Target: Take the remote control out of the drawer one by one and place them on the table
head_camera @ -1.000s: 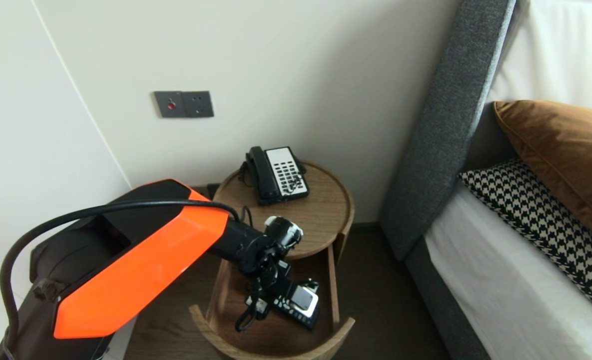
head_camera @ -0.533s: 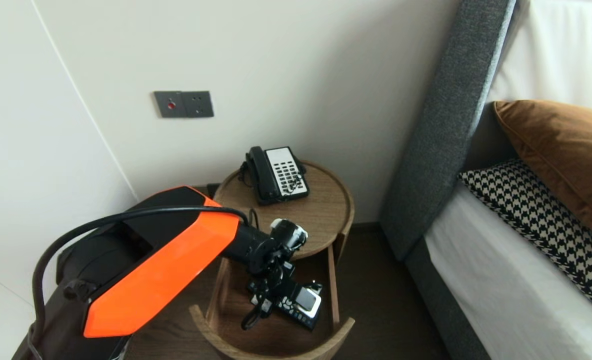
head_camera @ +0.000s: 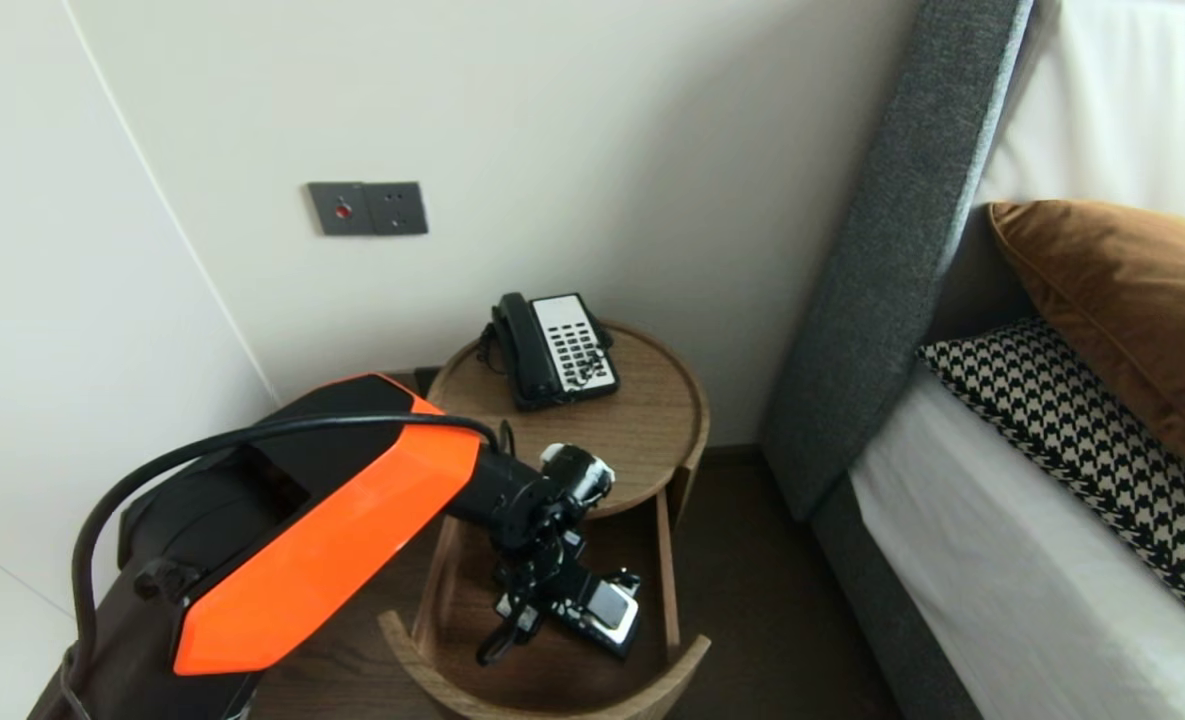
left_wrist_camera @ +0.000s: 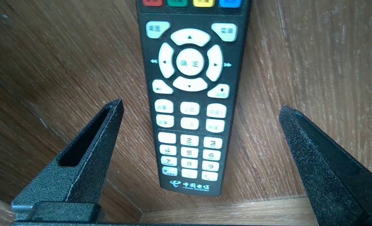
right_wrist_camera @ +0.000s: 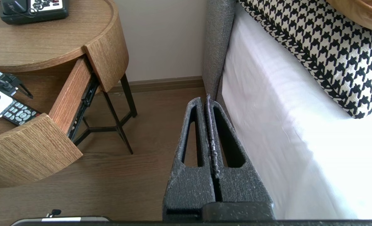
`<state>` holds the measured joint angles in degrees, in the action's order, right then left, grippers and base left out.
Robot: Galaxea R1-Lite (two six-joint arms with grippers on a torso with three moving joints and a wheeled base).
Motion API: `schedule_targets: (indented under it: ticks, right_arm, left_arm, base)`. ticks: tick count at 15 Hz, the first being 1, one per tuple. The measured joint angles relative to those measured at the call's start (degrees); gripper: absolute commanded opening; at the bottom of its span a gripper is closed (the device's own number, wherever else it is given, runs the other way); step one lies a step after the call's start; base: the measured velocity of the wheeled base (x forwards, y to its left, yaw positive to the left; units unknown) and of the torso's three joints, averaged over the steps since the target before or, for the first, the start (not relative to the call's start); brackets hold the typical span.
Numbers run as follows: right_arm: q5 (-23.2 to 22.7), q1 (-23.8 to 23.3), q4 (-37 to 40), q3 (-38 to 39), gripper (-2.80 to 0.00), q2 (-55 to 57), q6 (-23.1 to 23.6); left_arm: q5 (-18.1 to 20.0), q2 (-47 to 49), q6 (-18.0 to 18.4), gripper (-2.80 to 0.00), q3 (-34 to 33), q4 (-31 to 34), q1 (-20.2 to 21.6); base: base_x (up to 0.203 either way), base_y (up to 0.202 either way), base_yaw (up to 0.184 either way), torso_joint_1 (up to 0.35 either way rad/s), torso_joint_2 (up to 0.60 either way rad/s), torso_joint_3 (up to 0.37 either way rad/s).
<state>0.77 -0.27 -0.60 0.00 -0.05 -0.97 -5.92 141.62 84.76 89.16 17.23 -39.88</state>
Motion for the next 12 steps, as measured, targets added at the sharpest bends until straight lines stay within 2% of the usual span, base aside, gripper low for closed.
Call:
schedule_targets:
  ticks: [5,7,10,12]
  right_arm:
    - [0.0,0.0,0.0,0.0,-2.80,0.0,0.0]
    - [0.0,0.0,0.0,0.0,-2.80,0.0,0.0]
    - [0.0,0.0,0.0,0.0,-2.80,0.0,0.0]
    - [0.0,0.0,0.0,0.0,-2.80,0.0,0.0]
  left_arm:
    - [-1.5,0.1,0.0,0.00,1.5,2.7,0.1]
    - [-2.8,0.3,0.1,0.00,4.3,6.3,0.2]
    - [-6.0,1.2,0.4,0.00,10.9,15.0,0.1]
    - [-6.8,1.8,0.3,0.00,12.6,17.6,0.1]
  base:
    - [0.000,0.000,0.000,0.000,0.00,0.000]
    - [0.000,0.000,0.000,0.000,0.00,0.000]
    - [0.000,0.000,0.000,0.000,0.00,0.000]
    - [0.000,0.000,0.000,0.000,0.00,0.000]
